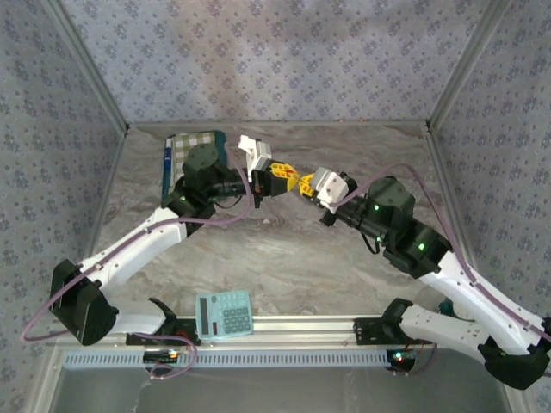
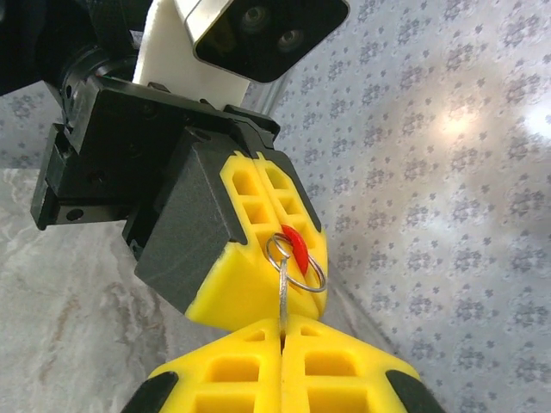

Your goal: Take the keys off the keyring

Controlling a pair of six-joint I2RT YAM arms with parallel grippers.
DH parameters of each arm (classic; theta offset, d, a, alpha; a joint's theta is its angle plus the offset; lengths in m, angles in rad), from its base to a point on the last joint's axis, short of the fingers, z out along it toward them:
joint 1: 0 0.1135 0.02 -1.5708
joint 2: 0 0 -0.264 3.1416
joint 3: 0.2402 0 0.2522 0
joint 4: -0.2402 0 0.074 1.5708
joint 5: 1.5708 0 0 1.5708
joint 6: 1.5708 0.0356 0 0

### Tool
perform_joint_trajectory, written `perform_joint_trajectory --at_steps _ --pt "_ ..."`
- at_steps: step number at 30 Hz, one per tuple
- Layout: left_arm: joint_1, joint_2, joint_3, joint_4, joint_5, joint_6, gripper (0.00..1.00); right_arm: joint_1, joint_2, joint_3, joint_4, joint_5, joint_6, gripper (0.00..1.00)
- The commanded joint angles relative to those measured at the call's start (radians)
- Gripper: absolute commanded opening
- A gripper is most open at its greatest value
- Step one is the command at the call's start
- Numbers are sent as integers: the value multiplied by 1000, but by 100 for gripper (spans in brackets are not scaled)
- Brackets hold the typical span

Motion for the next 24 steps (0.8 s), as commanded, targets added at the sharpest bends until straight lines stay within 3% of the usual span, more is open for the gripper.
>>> perform_joint_trajectory --at_steps 1,12,24 --pt "17 -31 5 100 9 -54 0 26 -20 -39 7 37 -67 0" --pt "14 -2 67 27 61 -66 0 179 -14 -116 46 165 -272 0" --pt "-15 26 105 -57 85 -27 0 231 54 -107 95 181 -341 0"
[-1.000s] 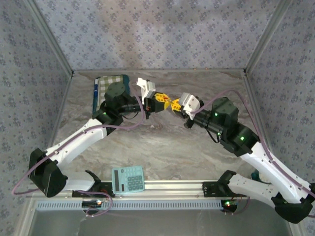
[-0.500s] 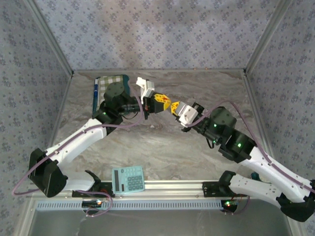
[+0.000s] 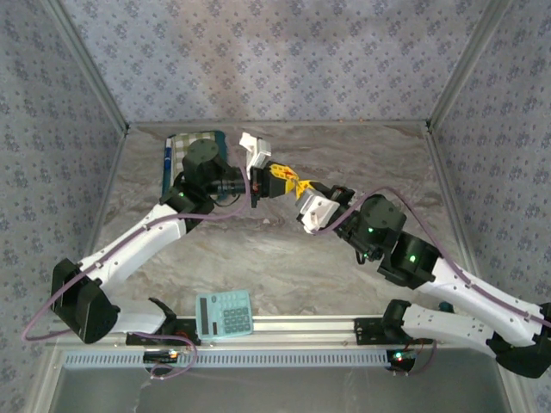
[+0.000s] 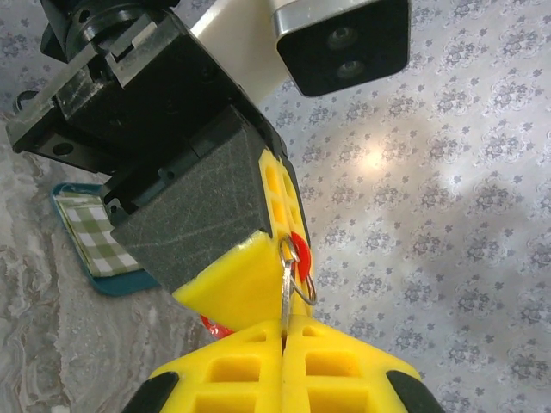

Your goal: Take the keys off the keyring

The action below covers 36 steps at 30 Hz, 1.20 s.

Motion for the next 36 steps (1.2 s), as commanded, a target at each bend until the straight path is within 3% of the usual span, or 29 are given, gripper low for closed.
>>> perform_joint_trajectory --at_steps 1,10,25,36 --pt "-32 11 71 0 -6 35 0 47 62 -14 -47 -120 -38 0" --pt "-56 -21 66 -75 -15 119 0 24 92 -6 -54 -113 -54 0" --pt "-113 -28 115 -230 157 223 0 -20 115 -35 -50 -69 -104 0" --pt "-170 3 195 -382 220 303 0 -15 123 -28 -72 -142 -103 0"
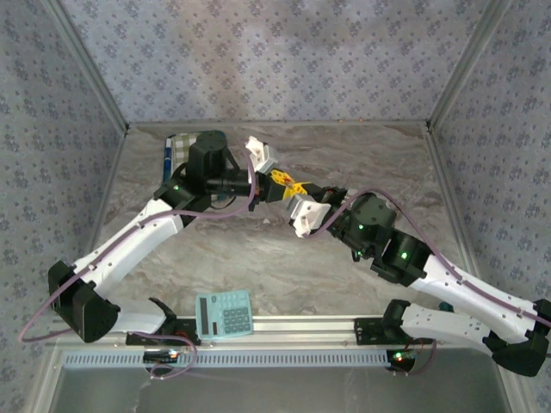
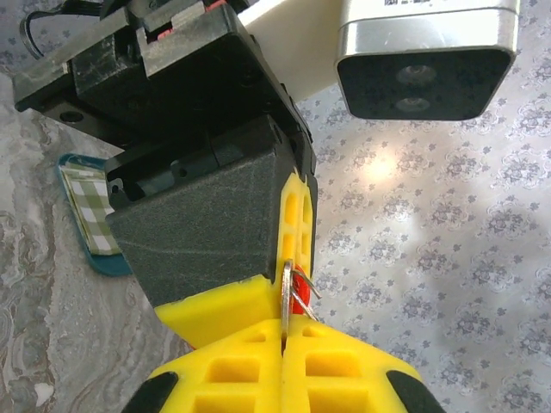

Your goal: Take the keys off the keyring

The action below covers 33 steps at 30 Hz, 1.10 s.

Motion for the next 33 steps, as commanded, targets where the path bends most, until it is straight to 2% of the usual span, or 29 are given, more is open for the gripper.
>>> perform_joint_trajectory --at_steps 1,7,16,18,21,33 --pt "-155 2 71 15 250 58 0 17 86 -20 -77 -98 -13 0" --pt "-162 16 74 21 226 60 0 70 92 -11 -121 -105 -31 0" --pt "-161 20 52 35 154 52 0 18 28 30 -94 -235 42 0" --pt "-161 15 46 34 137 53 9 8 29 39 -96 -227 41 0" --pt "-161 3 33 36 124 60 10 -12 20 40 -80 -225 44 0" --pt "-158 -15 9 35 92 59 32 -62 -4 55 -27 -210 73 0"
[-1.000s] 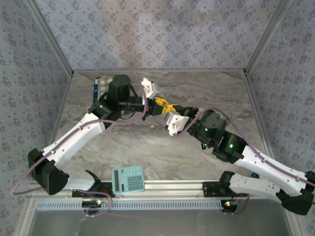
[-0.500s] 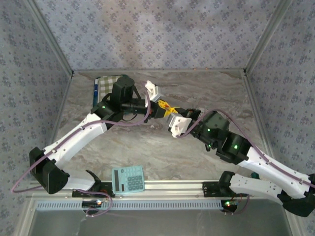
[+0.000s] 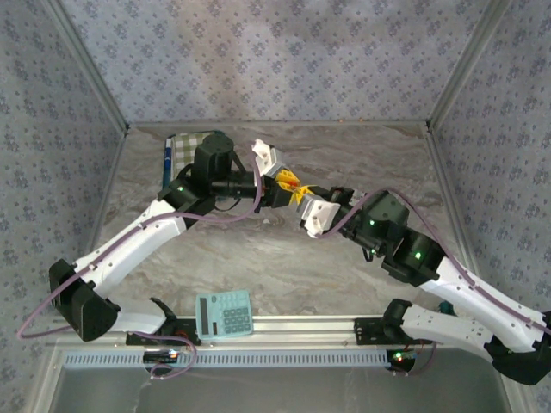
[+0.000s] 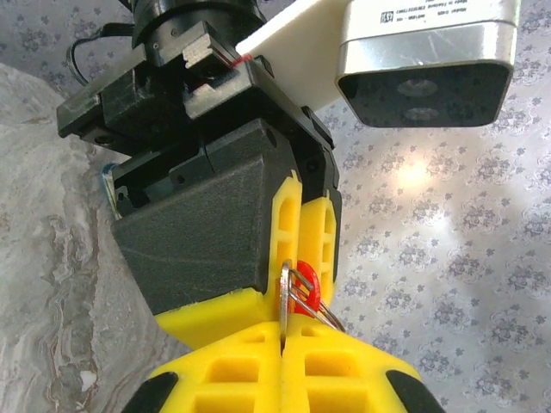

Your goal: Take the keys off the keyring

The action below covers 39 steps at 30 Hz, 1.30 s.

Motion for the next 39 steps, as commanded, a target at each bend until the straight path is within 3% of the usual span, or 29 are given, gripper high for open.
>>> perform_joint_trajectory --at_steps 1,15,27,35,39 --pt "-109 -21 -5 42 168 20 35 -5 43 15 96 -67 28 0" --pt "-111 -59 -57 17 110 65 61 -77 24 30 120 -66 86 0" --pt "-87 -109 -121 37 26 33 64 -134 -2 15 123 -105 151 0" --pt "-8 -237 -231 128 -56 -57 64 -231 -45 22 29 -291 243 0" --pt "44 -275 -241 156 -65 -93 64 -295 -60 26 -15 -465 293 0"
